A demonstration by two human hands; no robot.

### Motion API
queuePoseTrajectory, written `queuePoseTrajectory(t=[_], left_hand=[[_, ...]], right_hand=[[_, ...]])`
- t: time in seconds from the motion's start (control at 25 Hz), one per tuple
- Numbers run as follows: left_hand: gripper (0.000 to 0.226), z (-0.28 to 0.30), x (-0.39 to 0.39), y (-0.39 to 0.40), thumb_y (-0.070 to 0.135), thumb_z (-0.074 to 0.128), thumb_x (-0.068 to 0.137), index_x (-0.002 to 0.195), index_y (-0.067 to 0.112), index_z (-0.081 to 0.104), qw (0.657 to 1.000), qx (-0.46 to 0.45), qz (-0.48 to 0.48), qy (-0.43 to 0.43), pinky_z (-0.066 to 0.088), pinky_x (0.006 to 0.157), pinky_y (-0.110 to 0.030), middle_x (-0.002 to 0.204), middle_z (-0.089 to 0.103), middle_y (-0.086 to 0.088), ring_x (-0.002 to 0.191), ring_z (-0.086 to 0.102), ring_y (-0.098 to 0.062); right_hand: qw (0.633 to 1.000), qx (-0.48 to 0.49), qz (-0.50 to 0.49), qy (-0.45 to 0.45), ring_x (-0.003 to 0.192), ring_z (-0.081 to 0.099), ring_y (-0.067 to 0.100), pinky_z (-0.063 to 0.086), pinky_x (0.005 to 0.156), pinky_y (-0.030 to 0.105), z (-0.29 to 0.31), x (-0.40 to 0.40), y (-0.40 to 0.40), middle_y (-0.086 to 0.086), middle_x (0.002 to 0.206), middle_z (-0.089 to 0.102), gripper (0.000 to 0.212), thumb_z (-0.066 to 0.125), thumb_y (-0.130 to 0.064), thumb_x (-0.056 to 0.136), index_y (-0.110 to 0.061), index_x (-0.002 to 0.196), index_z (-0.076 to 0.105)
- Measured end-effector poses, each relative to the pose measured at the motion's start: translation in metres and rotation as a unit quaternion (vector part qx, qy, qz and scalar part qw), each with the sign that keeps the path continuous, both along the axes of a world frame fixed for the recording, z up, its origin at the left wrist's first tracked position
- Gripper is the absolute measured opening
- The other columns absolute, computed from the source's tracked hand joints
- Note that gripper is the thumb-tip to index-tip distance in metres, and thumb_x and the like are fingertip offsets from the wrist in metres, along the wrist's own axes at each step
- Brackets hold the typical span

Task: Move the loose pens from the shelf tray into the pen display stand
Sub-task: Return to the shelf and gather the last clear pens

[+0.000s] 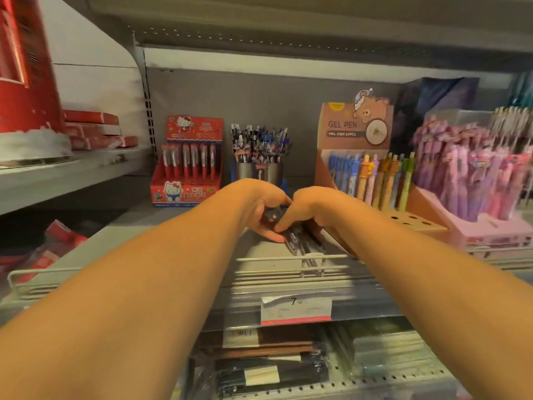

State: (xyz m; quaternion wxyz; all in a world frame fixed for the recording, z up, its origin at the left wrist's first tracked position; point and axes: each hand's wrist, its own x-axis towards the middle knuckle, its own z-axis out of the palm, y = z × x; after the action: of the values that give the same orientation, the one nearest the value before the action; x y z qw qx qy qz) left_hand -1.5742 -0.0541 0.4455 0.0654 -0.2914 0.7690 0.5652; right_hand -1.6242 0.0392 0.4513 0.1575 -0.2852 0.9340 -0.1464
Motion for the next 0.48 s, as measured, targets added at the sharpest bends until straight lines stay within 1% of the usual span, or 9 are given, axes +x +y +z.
queuePoseTrajectory(t=[0.08, 0.16, 0.24, 0.28, 0.32, 0.36, 0.4, 0.44, 0.48], left_hand=[[0.023, -0.005, -0.001, 0.002, 0.021, 0.050, 0.104, 0.092, 0.004, 0.060, 1.000, 0.004, 0.020, 0.013, 0.058, 0.079, -0.037, 0.080, 0.067, -0.011, 0.073, 0.063, -0.022], [0.018, -0.009, -0.005, 0.002, 0.019, 0.049, 0.103, 0.094, 0.008, 0.060, 0.999, 0.012, 0.038, 0.038, 0.054, 0.077, -0.034, 0.085, 0.061, -0.008, 0.077, 0.059, -0.020], [0.019, -0.012, -0.006, 0.001, 0.018, 0.049, 0.102, 0.089, 0.008, 0.059, 0.998, 0.023, 0.044, 0.048, 0.050, 0.073, -0.030, 0.085, 0.061, -0.007, 0.083, 0.058, -0.020], [0.020, -0.014, -0.006, 0.002, 0.019, 0.049, 0.102, 0.089, 0.009, 0.059, 0.997, 0.026, 0.048, 0.049, 0.050, 0.070, -0.028, 0.085, 0.062, -0.007, 0.082, 0.059, -0.020], [0.019, -0.015, -0.007, 0.002, 0.020, 0.049, 0.102, 0.092, 0.009, 0.060, 0.997, 0.033, 0.051, 0.055, 0.051, 0.070, -0.028, 0.090, 0.064, -0.007, 0.084, 0.061, -0.020], [0.019, -0.015, -0.008, 0.001, 0.021, 0.048, 0.103, 0.100, 0.009, 0.062, 0.995, 0.047, 0.056, 0.071, 0.054, 0.077, -0.031, 0.099, 0.067, -0.009, 0.092, 0.065, -0.022], [0.021, -0.016, -0.010, 0.000, 0.022, 0.047, 0.104, 0.110, 0.010, 0.063, 0.991, 0.066, 0.064, 0.095, 0.055, 0.091, -0.035, 0.113, 0.069, -0.010, 0.106, 0.065, -0.024], [0.026, -0.015, -0.012, -0.001, 0.022, 0.046, 0.105, 0.121, 0.011, 0.063, 0.986, 0.083, 0.078, 0.121, 0.050, 0.102, -0.038, 0.127, 0.066, -0.010, 0.119, 0.062, -0.025], [0.032, -0.014, -0.014, -0.002, 0.024, 0.047, 0.106, 0.131, 0.011, 0.061, 0.981, 0.094, 0.093, 0.142, 0.046, 0.107, -0.037, 0.136, 0.062, -0.009, 0.125, 0.058, -0.024]], right_hand=[[0.999, -0.045, -0.005, -0.019, 0.104, 0.053, 0.027, 0.045, 0.084, 0.037, -0.009, -0.003, 0.002, 0.011, 0.137, 0.055, 0.068, 0.080, -0.033, 0.086, -0.003, 0.140, 0.051], [0.987, -0.134, -0.024, -0.087, 0.099, 0.063, 0.026, 0.053, 0.084, 0.033, -0.015, -0.010, 0.002, 0.014, 0.125, 0.066, 0.050, 0.080, -0.024, 0.086, -0.001, 0.126, 0.060], [0.979, -0.156, -0.017, -0.128, 0.079, 0.067, 0.020, 0.055, 0.067, 0.022, -0.015, -0.011, 0.001, 0.011, 0.103, 0.072, 0.028, 0.076, -0.023, 0.090, -0.005, 0.108, 0.065], [0.978, -0.159, -0.018, -0.133, 0.072, 0.068, 0.016, 0.054, 0.062, 0.022, -0.014, -0.010, 0.001, 0.009, 0.094, 0.071, 0.023, 0.074, -0.023, 0.092, -0.006, 0.104, 0.065], [0.974, -0.178, -0.014, -0.140, 0.066, 0.069, 0.013, 0.054, 0.060, 0.022, -0.014, -0.008, 0.001, 0.008, 0.089, 0.071, 0.019, 0.073, -0.021, 0.093, -0.005, 0.101, 0.065], [0.965, -0.213, -0.007, -0.153, 0.059, 0.069, 0.010, 0.054, 0.057, 0.023, -0.014, -0.006, 0.000, 0.009, 0.084, 0.070, 0.013, 0.070, -0.015, 0.094, -0.004, 0.096, 0.065], [0.951, -0.256, -0.006, -0.173, 0.054, 0.069, 0.010, 0.054, 0.052, 0.023, -0.014, -0.004, -0.002, 0.011, 0.079, 0.069, 0.009, 0.068, -0.009, 0.095, -0.001, 0.095, 0.064], [0.937, -0.292, -0.011, -0.190, 0.057, 0.070, 0.014, 0.054, 0.052, 0.024, -0.016, -0.001, -0.001, 0.013, 0.079, 0.069, 0.009, 0.067, -0.005, 0.094, 0.002, 0.098, 0.063], [0.927, -0.316, -0.014, -0.201, 0.066, 0.071, 0.019, 0.055, 0.056, 0.028, -0.017, 0.001, -0.001, 0.015, 0.083, 0.070, 0.015, 0.067, -0.004, 0.094, 0.005, 0.106, 0.063]])
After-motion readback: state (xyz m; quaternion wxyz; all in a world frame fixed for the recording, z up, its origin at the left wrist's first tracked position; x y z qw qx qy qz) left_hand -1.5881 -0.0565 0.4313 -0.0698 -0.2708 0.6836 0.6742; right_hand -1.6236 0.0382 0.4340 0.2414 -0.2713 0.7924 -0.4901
